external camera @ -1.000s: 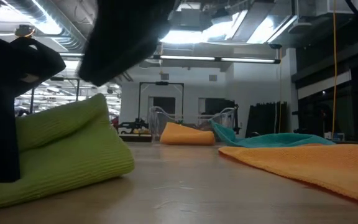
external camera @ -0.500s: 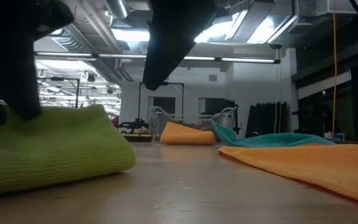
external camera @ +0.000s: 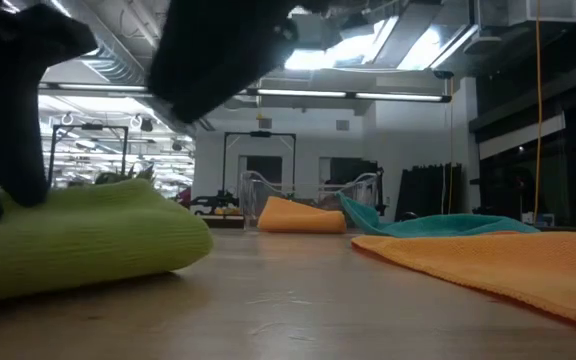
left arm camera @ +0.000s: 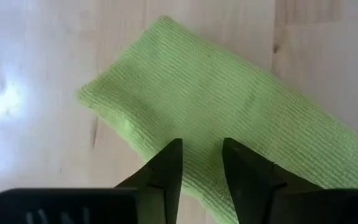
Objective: Fold microfiber towels
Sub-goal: Fold the green microfiber cloth, then put the folded green microfiber cloth into the transparent bin
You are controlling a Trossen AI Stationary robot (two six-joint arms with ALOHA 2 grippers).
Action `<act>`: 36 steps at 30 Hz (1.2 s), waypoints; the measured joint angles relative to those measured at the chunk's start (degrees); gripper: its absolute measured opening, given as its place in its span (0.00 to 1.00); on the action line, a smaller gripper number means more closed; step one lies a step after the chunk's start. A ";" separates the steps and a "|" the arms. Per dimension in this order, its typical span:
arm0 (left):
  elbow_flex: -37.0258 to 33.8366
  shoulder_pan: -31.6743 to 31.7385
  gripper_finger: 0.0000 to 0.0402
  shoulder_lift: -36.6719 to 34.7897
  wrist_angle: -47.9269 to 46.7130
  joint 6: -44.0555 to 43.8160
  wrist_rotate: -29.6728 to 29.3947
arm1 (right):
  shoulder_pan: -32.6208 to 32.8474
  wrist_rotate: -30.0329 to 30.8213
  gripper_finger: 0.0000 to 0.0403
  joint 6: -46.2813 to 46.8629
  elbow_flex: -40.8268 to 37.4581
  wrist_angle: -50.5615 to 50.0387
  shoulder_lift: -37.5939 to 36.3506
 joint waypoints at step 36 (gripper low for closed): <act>15.52 -1.88 0.27 -0.09 -14.91 1.34 1.05 | 4.77 12.14 0.49 -1.81 -3.00 -7.64 0.17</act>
